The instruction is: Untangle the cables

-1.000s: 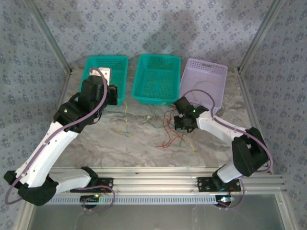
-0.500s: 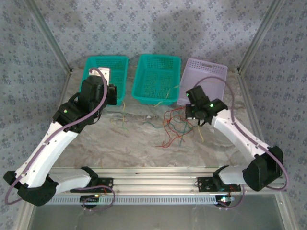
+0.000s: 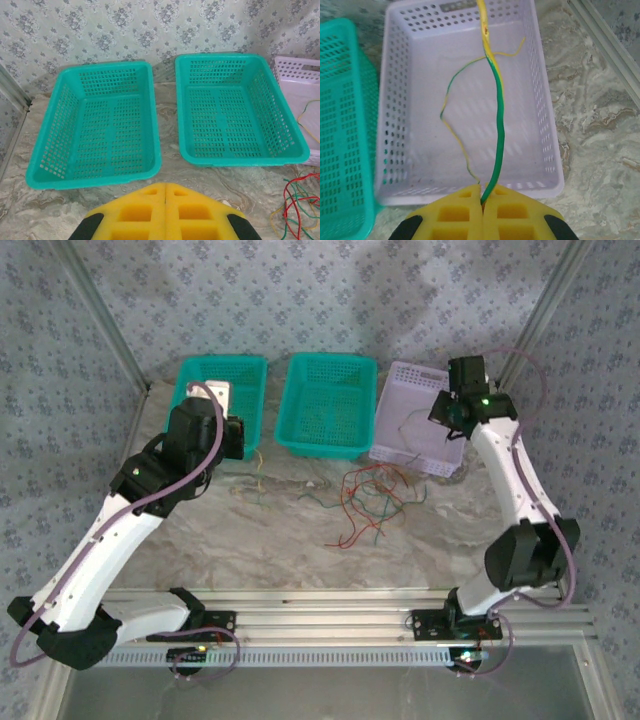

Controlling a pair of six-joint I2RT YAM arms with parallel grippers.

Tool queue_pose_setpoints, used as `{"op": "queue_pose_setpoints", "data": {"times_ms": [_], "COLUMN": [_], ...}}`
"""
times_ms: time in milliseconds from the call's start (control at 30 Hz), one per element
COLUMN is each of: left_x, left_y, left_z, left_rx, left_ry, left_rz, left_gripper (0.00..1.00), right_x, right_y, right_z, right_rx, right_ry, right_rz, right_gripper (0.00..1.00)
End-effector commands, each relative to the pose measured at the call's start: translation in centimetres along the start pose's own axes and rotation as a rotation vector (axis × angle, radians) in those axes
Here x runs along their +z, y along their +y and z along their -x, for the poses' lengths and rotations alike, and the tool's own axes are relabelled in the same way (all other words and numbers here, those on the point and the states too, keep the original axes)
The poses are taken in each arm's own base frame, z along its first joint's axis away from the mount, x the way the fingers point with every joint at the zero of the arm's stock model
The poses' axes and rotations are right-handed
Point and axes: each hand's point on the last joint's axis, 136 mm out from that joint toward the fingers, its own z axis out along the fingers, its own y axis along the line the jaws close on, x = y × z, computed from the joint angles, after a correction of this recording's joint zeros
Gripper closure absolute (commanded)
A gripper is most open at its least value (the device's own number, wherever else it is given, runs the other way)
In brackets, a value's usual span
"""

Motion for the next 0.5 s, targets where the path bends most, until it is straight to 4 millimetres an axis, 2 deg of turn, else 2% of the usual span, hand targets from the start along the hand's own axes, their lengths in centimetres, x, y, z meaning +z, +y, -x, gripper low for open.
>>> {"op": "queue_pose_setpoints", "data": {"times_ms": [0,133,267,367,467], "left_x": [-0.3,0.3,0.5,0.9,1.4], "left_y": [-1.0,-1.6,-2.2,-2.6,-2.9], "left_z": [1.2,0.9,0.8,0.7,0.5], "left_rx": [-0.015,-0.008,-0.006,-0.004,0.003], "left_ry": [-0.02,-0.007,-0.009,-0.006,0.002], "left_rz": [-0.04,-0.051,-0.069,-0.08,-0.082], "left_gripper": [1.0,1.0,1.0,1.0,1.0], "right_x": [1.2,4.7,8.6,10.7,11.8], "right_y": [1.3,1.7,1.4,1.8,2.4], "right_z": [2.5,4.3,4.7,5.5,7.2], "right_rx": [0.017,-0.012,-0.036,-0.025,-0.019], "right_ry": [-0.039,-0.067,-0.071,-0.105,-0.183], "right_rz": [0.008,-0.066,-0.113,-0.088,-0.061], "right_gripper": [1.0,1.0,1.0,1.0,1.0]}}
